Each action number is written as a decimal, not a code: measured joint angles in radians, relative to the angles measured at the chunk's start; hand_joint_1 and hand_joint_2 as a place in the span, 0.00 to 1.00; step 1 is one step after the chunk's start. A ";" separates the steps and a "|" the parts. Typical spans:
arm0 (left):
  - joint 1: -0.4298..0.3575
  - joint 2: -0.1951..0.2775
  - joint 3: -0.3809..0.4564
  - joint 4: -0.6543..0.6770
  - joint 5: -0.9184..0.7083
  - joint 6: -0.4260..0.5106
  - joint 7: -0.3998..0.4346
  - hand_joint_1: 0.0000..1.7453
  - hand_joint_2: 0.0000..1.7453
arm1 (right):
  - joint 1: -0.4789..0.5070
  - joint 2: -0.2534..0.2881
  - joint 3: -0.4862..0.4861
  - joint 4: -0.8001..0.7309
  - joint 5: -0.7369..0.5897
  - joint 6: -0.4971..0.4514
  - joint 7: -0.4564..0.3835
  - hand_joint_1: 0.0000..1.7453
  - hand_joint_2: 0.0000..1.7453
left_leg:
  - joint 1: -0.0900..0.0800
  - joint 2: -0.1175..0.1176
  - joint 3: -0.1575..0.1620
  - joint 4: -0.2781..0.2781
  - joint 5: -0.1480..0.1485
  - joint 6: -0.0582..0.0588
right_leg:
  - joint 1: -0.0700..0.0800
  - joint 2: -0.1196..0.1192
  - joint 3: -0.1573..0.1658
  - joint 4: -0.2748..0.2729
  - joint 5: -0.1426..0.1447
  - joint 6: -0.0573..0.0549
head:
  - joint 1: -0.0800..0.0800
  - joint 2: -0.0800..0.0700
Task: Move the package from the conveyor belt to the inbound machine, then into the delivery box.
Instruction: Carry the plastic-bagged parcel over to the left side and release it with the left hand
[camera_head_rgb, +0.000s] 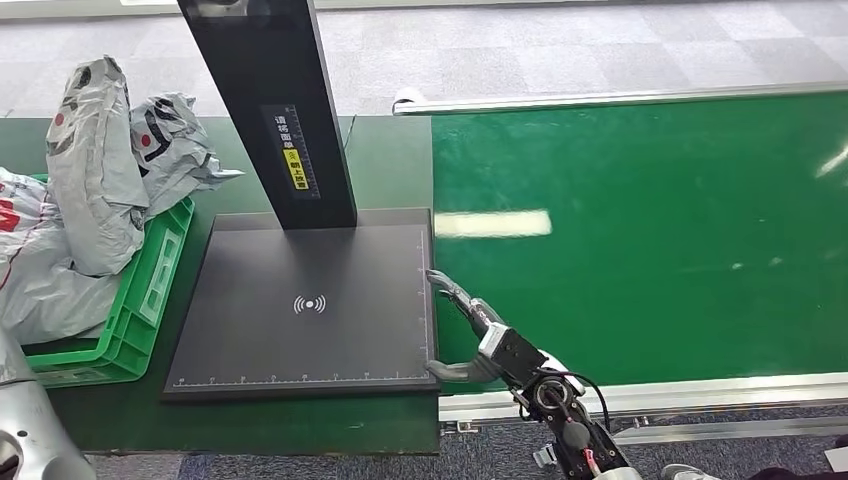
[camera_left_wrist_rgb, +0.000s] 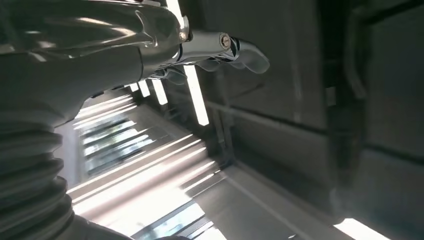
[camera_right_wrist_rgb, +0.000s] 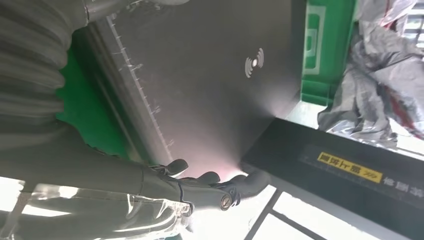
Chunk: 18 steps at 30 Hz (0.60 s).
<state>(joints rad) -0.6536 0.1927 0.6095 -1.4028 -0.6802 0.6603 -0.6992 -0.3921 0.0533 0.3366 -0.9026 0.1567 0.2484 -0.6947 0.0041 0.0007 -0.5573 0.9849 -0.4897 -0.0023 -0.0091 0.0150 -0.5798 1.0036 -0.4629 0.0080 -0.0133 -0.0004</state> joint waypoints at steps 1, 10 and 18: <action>-0.004 -0.003 -0.012 -0.036 -0.047 0.000 -0.001 0.00 1.00 | -0.005 0.002 0.003 0.004 -0.004 -0.001 0.000 0.00 1.00 | 0.000 0.000 0.000 0.000 0.000 0.000 | 0.000 0.000 0.000 0.000 0.000 0.000 | 0.000 0.000; 0.148 -0.139 -0.210 -0.409 -0.217 0.000 -0.004 0.00 1.00 | 0.000 -0.002 0.005 -0.004 -0.041 -0.036 0.000 0.00 1.00 | -0.002 0.001 0.002 0.000 -0.001 0.000 | -0.002 0.001 0.001 -0.001 0.000 0.000 | 0.000 0.000; 0.313 -0.265 -0.381 -0.541 -0.075 0.000 -0.003 0.00 1.00 | 0.071 -0.031 -0.037 -0.103 -0.042 -0.062 -0.001 0.00 1.00 | -0.002 0.000 0.001 0.000 -0.001 0.000 | -0.002 0.000 0.001 -0.001 0.000 0.001 | 0.000 0.000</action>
<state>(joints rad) -0.3403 -0.0723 0.2283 -1.9439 -0.7556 0.6600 -0.7018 -0.3206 0.0226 0.2996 -1.0056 0.1148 0.1865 -0.6954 0.0025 0.0007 -0.5565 0.9848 -0.4905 -0.0019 -0.0106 0.0149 -0.5788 1.0024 -0.4632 0.0086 -0.0134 -0.0004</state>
